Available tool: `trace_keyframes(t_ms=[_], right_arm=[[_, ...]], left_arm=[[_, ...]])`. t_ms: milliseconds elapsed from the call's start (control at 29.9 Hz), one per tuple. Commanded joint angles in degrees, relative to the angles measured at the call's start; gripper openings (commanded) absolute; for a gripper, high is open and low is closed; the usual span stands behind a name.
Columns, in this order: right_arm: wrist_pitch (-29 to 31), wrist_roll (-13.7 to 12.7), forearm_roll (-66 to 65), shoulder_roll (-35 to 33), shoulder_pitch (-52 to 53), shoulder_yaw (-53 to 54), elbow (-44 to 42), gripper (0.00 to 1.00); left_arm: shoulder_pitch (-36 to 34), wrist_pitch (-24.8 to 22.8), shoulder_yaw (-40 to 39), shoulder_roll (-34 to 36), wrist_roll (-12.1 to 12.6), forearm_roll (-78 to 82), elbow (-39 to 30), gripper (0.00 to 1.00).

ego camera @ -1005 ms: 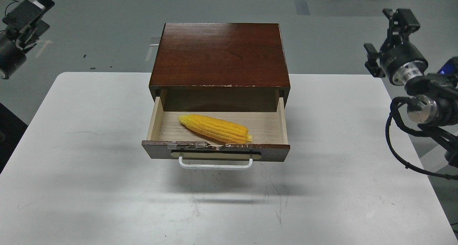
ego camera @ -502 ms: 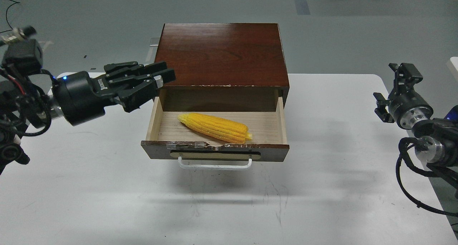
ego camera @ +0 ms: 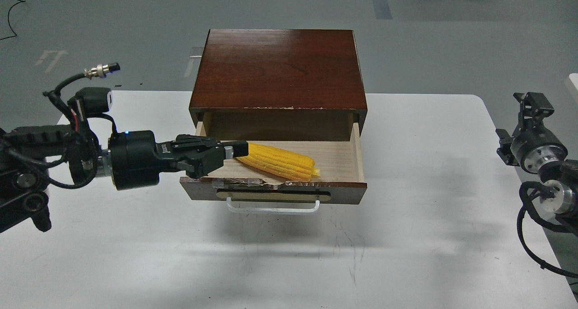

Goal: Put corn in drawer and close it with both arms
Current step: 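Bring the left gripper to the drawer front beside the white handle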

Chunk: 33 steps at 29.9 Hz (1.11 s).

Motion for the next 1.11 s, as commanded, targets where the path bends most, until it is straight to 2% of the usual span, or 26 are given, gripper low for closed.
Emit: trace_keyframes(t_ms=[0,167,469,804,1072], right_arm=[[0.1,0.0,0.0,0.1,-0.2,0.0,-0.2,0.99],[0.1,0.0,0.0,1.6,-0.3,0.0,-0.3,0.99],[0.1,0.0,-0.3,2.2,-0.3,-1.4,-1.8,0.99],[0.1,0.0,-0.3,3.9,-0.2,-2.7,-5.3,0.99],[0.1,0.0,-0.3,4.5,-0.2,-2.7,-5.4,0.99]], left_arm=[[-0.3,-5.4,-0.9,1.3,0.0,-3.4,0.0,0.00],[0.4,-7.3,0.8,3.3,0.0,-3.7,0.0,0.00],[1.8,-7.3,1.6,5.0,0.0,-6.1,0.0,0.00],[10.0,-7.3,3.0,2.5,0.0,-6.0,0.0,0.00],[11.5,-7.3,4.9,-1.3,0.0,-5.7,0.1,0.00]])
